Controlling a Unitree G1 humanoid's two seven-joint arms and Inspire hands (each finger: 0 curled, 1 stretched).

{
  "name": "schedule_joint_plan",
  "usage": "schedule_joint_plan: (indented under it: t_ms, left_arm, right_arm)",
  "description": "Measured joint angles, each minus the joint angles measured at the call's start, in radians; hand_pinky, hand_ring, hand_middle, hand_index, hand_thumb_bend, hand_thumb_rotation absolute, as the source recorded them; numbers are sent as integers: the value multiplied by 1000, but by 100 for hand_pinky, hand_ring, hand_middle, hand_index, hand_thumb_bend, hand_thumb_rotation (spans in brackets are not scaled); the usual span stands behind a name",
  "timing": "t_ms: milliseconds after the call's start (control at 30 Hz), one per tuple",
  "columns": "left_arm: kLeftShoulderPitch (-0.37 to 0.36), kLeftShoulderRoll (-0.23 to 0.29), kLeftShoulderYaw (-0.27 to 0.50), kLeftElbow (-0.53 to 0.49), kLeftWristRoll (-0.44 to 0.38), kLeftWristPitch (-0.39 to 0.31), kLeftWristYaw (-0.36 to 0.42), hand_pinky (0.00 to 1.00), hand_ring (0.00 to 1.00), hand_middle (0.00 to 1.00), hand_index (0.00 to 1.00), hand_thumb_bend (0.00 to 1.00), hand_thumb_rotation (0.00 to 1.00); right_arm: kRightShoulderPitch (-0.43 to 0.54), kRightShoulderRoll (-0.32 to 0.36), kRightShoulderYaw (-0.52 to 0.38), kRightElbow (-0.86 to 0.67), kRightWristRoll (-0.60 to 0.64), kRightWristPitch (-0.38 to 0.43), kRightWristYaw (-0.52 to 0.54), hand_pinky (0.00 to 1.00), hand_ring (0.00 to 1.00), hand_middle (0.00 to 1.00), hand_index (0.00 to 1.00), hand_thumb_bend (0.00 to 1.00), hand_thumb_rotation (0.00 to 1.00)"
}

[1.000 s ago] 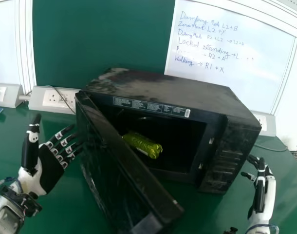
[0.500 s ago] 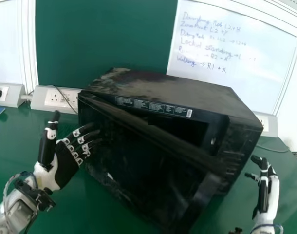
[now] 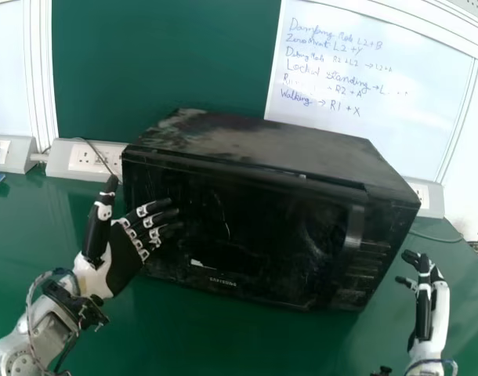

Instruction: Put biscuit inside oven

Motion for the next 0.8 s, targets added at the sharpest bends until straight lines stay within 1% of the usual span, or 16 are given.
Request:
schedule_joint_plan:
  t_ms: [100,200,267,300,333,367,433,467,500,567,600,733,800]
  left_arm:
    - [-8,-19,0,21,4,0,-8,79,78,77,75,58,11]
    - [-31,-36,-1,40,23,1,-8,79,79,78,78,56,11]
    - [-43,-42,-3,48,31,1,-13,79,79,79,79,55,11]
    - [-45,-44,-4,53,39,1,-16,79,79,79,79,54,11]
    - [-45,-47,-5,59,41,1,-16,79,79,79,80,54,12]
    - [-45,-52,-6,62,43,3,-17,78,78,79,79,55,12]
    - [-48,-60,-8,65,46,9,-16,78,78,79,79,54,11]
    - [-50,-62,-9,66,51,12,-16,78,78,79,79,55,11]
    - [-53,-64,-10,68,54,14,-16,78,78,79,78,55,12]
    - [-62,-66,-11,74,66,15,-16,79,78,79,78,55,12]
    - [-64,-68,-11,78,71,15,-16,79,78,79,78,56,12]
    - [-74,-80,-11,90,82,15,-18,79,79,79,79,58,13]
    - [-75,-79,-10,89,82,18,-19,80,80,80,79,56,13]
  right_arm:
    - [0,-3,-2,0,0,0,0,59,68,74,71,80,32]
    - [0,-3,-3,0,0,0,0,64,71,75,71,80,31]
    - [0,-3,-4,0,2,0,1,65,71,75,71,80,31]
    - [0,-3,-4,0,5,0,1,61,68,75,71,80,31]
    - [0,-3,-5,-1,7,0,1,60,67,75,71,80,31]
    - [0,-4,-5,-1,8,0,1,63,70,75,71,80,31]
    - [0,-5,-5,-1,7,0,1,66,73,75,71,80,31]
    - [0,-5,-5,-1,7,0,1,64,71,75,71,79,31]
    - [0,-6,-5,-2,6,1,1,61,68,75,71,79,30]
    - [0,-5,-5,-3,6,3,1,58,65,75,71,79,28]
    - [1,-5,-5,-3,6,3,1,60,67,74,71,79,28]
    - [7,-5,-2,-9,3,3,1,65,73,74,71,80,31]
    - [14,-5,0,-21,-1,4,1,62,69,74,71,80,31]
